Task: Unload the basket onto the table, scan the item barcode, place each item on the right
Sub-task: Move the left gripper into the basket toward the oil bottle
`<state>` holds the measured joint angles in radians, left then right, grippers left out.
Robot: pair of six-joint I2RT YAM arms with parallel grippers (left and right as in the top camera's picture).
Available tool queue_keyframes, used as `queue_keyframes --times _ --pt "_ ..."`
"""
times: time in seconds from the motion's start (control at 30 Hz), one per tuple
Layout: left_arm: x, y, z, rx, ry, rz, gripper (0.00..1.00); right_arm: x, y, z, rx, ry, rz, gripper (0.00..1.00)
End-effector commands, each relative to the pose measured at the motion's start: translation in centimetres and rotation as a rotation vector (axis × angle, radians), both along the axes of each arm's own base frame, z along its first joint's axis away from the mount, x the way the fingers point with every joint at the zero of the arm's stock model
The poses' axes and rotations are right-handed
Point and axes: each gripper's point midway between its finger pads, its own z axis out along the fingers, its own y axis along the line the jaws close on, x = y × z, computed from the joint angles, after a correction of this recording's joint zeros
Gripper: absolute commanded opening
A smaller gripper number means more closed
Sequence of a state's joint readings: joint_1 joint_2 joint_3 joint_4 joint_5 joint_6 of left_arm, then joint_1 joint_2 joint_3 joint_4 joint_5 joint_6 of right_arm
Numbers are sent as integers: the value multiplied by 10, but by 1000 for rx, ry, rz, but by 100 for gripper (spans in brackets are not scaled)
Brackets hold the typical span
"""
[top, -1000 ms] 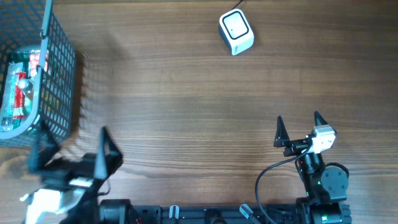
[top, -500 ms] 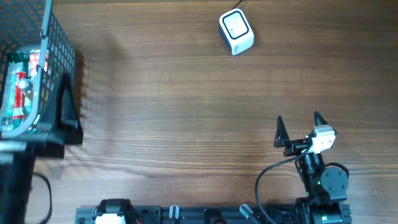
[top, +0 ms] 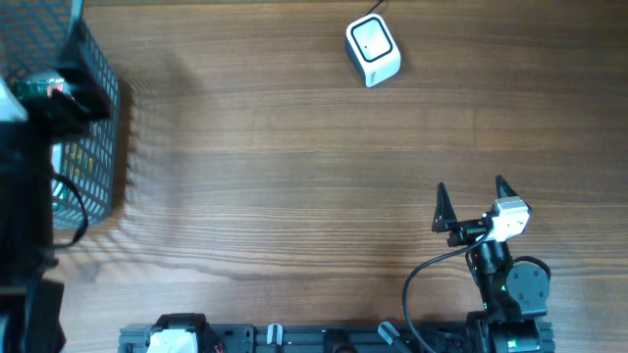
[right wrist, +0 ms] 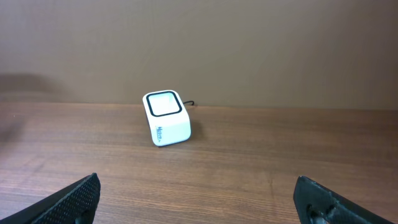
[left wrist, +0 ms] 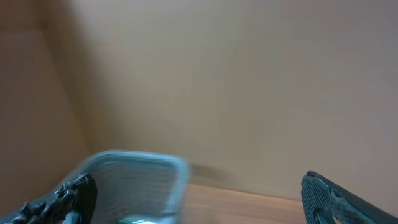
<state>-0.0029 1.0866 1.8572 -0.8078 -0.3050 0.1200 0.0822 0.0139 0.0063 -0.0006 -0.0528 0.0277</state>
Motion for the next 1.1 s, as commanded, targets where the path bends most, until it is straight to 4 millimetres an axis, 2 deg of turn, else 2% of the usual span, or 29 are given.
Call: queue_keyframes --times 0.0,0.1,0.17,0.3,0.5,0.53,0.63,0.8,0.9,1.07 --pt "12 63 -21 83 121 374 98 0 1 1 -8 -6 11 100" --pt "34 87 -43 88 206 447 99 0 1 1 -8 -6 11 100" --pt "49 108 -65 83 281 499 99 0 1 1 -8 -6 11 100" --pt "73 137 -107 45 404 497 98 0 1 1 -8 -6 11 100" --pt "82 180 -161 -97 525 456 98 0 1 1 -7 -6 11 100" --pt "85 186 -176 -151 552 403 97 0 1 1 -8 -6 11 99" --pt "88 194 -203 -256 595 313 96 0 1 1 -8 -6 11 100" --pt "82 222 -255 -359 719 345 95 0 1 1 -8 -6 11 100" --pt "92 219 -285 -420 780 271 95 0 1 1 -8 -6 11 100" --pt "93 220 -341 -464 949 231 95 0 1 1 -8 -6 11 100"
